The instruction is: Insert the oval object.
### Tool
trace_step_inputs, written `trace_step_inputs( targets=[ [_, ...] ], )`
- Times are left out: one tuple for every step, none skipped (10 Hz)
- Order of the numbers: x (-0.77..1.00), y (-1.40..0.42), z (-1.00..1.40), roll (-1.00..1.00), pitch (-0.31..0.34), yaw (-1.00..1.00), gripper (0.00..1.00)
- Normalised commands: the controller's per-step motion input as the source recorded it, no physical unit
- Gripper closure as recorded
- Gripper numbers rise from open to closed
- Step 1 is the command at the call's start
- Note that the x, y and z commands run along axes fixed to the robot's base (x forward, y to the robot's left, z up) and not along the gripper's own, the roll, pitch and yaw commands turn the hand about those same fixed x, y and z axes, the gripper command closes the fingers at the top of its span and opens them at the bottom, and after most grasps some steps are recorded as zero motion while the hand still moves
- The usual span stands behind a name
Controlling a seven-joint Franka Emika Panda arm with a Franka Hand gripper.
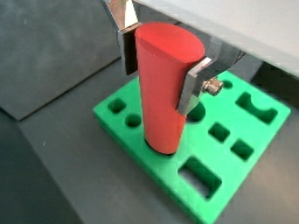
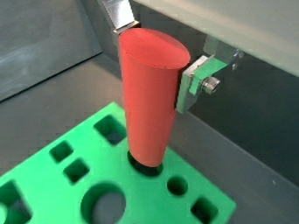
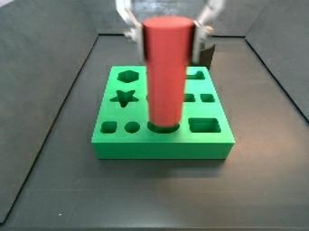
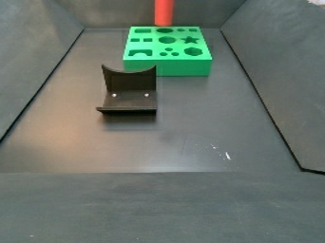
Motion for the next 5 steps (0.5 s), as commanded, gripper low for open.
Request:
trace_step_inputs(
  targets=[
    [0.04, 0.0, -0.07, 0.11, 0.071, -0.05, 1.0],
    [0.0, 0.0, -0.15, 0.06, 0.013, -0.02, 1.0],
    [-0.02, 0.08, -0.12, 0.09, 0.03, 0.0, 1.0],
    [-0.13, 0.1, -0.1, 0.06, 0.01, 0.0, 1.0],
    [-0.17, 0.02, -0.11, 0.0, 0.0, -0.01, 1.0]
  ],
)
